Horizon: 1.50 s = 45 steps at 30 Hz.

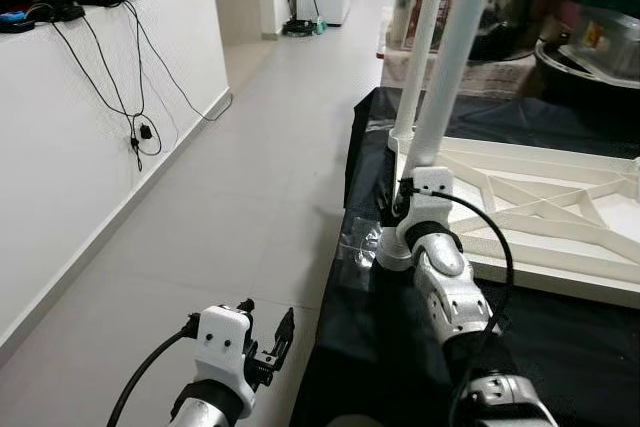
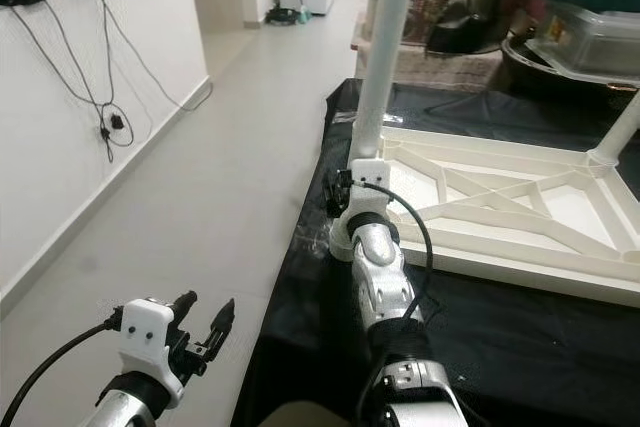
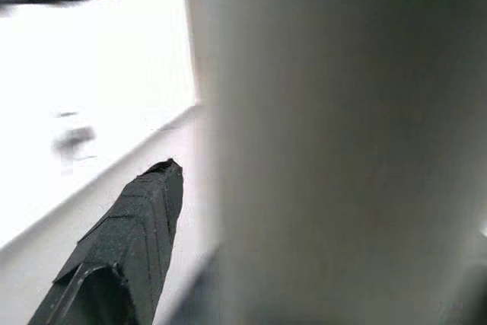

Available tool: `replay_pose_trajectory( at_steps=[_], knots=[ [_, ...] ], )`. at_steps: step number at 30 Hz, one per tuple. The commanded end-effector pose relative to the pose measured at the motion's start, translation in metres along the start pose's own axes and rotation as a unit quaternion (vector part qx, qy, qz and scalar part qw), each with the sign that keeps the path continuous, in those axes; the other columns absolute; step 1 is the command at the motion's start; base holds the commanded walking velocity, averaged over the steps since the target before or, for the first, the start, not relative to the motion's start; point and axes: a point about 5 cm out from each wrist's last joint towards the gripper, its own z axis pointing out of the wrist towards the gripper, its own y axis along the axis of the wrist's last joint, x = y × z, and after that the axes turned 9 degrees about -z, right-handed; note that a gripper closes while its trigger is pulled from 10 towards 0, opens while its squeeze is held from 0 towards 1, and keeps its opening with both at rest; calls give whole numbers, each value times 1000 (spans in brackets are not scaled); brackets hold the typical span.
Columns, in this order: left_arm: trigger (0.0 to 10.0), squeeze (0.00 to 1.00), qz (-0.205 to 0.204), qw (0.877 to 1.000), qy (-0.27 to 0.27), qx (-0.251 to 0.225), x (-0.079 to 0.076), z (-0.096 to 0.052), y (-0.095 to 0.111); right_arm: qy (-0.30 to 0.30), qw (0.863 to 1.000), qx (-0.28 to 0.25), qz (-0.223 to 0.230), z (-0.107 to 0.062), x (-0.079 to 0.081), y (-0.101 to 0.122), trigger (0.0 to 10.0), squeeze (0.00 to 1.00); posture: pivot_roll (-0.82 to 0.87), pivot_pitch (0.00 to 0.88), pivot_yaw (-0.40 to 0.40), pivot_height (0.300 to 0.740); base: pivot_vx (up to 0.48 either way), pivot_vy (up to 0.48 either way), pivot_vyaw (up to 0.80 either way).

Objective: Building children table

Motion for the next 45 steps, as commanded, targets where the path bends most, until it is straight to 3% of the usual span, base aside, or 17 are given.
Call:
replay_pose_trajectory(
  at_steps=[1,7,9,21,22,25,26,27,32,34,35,37,38,40,42,44,45],
  knots=[
    [10000,0,-1,1000,4,10,2,0,-5,54,998,-11,22,4,2,4,10000,0,46,0,-23,740,0,0,0],
    [10000,0,1,1000,4,9,2,1,-5,231,972,2,53,11,-2,11,10000,0,52,0,-26,740,0,0,0],
    [10000,0,2,1000,4,8,2,1,-5,347,936,20,56,8,4,11,10000,0,52,0,-26,740,0,0,0],
    [10000,0,3,1000,3,7,1,1,-4,557,828,49,33,1,16,15,10000,0,69,0,-30,740,0,0,0],
    [10000,0,3,1000,2,7,1,1,-4,569,820,51,32,1,16,16,4941,0,75,0,-31,740,0,0,0],
    [10000,0,3,1000,3,7,1,0,-4,575,816,51,33,1,16,16,4941,0,75,0,-31,740,0,0,0],
    [10000,0,3,1000,3,7,1,0,-5,576,815,49,33,1,17,16,1608,0,75,0,-31,740,0,0,0],
    [10000,0,3,1000,2,7,1,0,-5,568,821,46,28,2,18,15,0,0,73,0,-31,740,0,0,0],
    [10000,0,2,1000,2,8,1,0,-5,511,859,37,18,7,21,11,0,0,67,0,-28,740,0,0,0],
    [10000,0,2,1000,2,8,1,-1,-5,420,907,32,2,13,20,5,0,0,61,0,-26,740,0,0,0],
    [10000,0,2,1000,2,8,1,-1,-5,420,907,32,2,13,20,5,0,0,61,0,-26,740,0,0,0],
    [10000,0,1,1000,2,10,1,-1,-6,315,949,26,-14,16,14,0,0,0,61,0,-26,740,0,0,0],
    [10000,0,1,1000,2,10,1,-1,-6,315,949,26,-14,16,14,0,0,0,61,0,-26,740,0,0,0],
    [10000,0,1,1000,2,11,1,-1,-6,206,977,38,-25,18,1,-6,0,0,48,0,-17,740,0,0,0],
    [10000,0,1,1000,2,11,1,-1,-6,206,977,38,-25,18,1,-6,0,0,48,0,-17,740,0,0,0],
    [10000,0,0,1000,0,13,2,-2,-7,65,995,63,-47,13,-19,-15,0,0,43,0,-11,740,0,0,0],
    [10000,0,0,1000,0,13,2,-2,-7,65,995,63,-47,13,-19,-15,0,0,43,0,-11,740,0,0,0]
  ],
)
